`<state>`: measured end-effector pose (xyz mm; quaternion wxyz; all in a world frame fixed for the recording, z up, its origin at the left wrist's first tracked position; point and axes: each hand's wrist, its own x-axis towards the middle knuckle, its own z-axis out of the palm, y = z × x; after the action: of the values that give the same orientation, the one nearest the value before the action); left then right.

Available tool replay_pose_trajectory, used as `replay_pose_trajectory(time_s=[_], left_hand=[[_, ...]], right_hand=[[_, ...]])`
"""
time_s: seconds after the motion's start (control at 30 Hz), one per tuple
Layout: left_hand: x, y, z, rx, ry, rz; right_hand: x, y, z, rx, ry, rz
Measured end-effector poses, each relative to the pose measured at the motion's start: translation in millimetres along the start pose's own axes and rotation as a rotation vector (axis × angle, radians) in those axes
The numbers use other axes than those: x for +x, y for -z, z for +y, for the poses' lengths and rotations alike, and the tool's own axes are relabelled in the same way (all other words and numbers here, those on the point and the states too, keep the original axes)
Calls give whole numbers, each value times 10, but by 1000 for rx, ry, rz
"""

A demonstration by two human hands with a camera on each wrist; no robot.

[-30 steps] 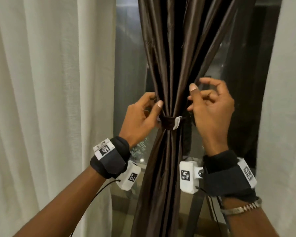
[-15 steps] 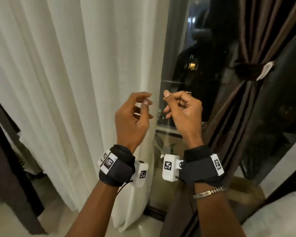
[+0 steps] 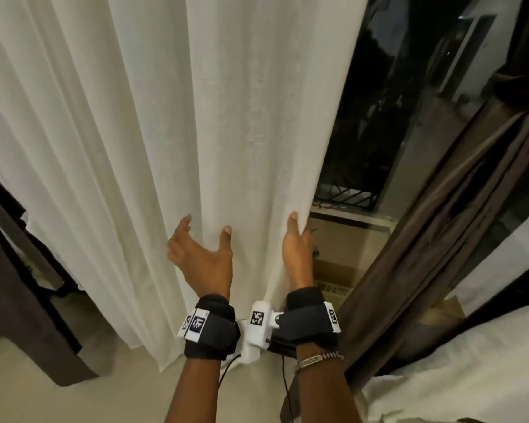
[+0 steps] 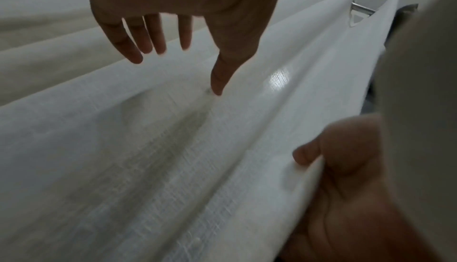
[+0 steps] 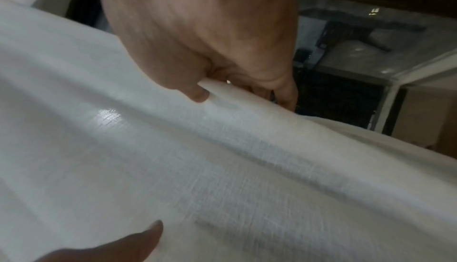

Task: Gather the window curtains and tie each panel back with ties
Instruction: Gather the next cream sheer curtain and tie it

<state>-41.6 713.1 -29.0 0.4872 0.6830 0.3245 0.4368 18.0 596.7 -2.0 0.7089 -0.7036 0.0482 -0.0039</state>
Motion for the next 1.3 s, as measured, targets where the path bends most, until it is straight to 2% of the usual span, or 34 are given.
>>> replay_pose_trajectory(time_s=[0.1, 0.13, 0.23, 0.33, 0.4, 0.43, 0.5, 0.57, 0.6, 0.63, 0.67, 0.73, 0.77, 0.8, 0.83, 0.87, 0.97, 1.03, 1.1, 1.17, 1.23, 1.3], left_hand=[[119, -16, -121, -58, -46, -155], [129, -36, -167, -49, -66, -187], [132, -158, -283, 35, -213, -290], [162, -290, -267, 108, -387, -406], [200, -353, -196, 118, -501, -474], [213, -364, -156, 91, -542, -549], [249, -374, -74, 25, -544, -760], [322, -368, -50, 34, -576, -839], [358, -355, -47, 39, -600, -801], [404, -344, -40, 24, -612, -706], [451, -333, -32, -2, -617, -546], [550, -297, 3, -30, -613, -110], [619, -284, 23, -19, -585, 106], [695, -277, 39, -8, -530, 268], [765, -276, 59, -4, -455, 349], [836, -278, 54, 7, -385, 356], [960, -348, -22, -19, -212, 136], [990, -450, -141, 23, -184, -58], [971, -553, -269, 114, -227, -252], [961, -594, -376, 140, -326, -468], [961, -583, -421, 148, -422, -687], [977, -530, -408, 108, -446, -934]], right_hand=[[55, 54, -29, 78, -65, 68], [49, 78, -55, 53, -64, 26], [37, 67, -110, -44, -81, -223], [132, -78, -87, -114, 30, -366], [216, -211, -86, -127, 115, -390], [255, -259, -91, -149, 146, -387], [360, -302, -93, -204, 183, -396], [451, -281, -93, -222, 164, -390], [490, -250, -112, -184, 118, -370], [544, -215, -142, -129, 60, -346], [593, -175, -185, -74, 3, -325], [723, -68, -202, 7, -58, -274], [776, -29, -206, 29, -63, -255], [816, -17, -199, 41, -62, -245], [841, -22, -172, 45, -51, -227], [850, -34, -149, 50, -40, -214], [819, -95, -156, 30, -30, -234], [768, -146, -180, 0, -46, -271], [690, -223, -206, -52, -37, -331], [601, -354, -220, -126, 46, -355], [533, -512, -205, -159, 141, -345], [510, -665, -140, -126, 157, -285]])
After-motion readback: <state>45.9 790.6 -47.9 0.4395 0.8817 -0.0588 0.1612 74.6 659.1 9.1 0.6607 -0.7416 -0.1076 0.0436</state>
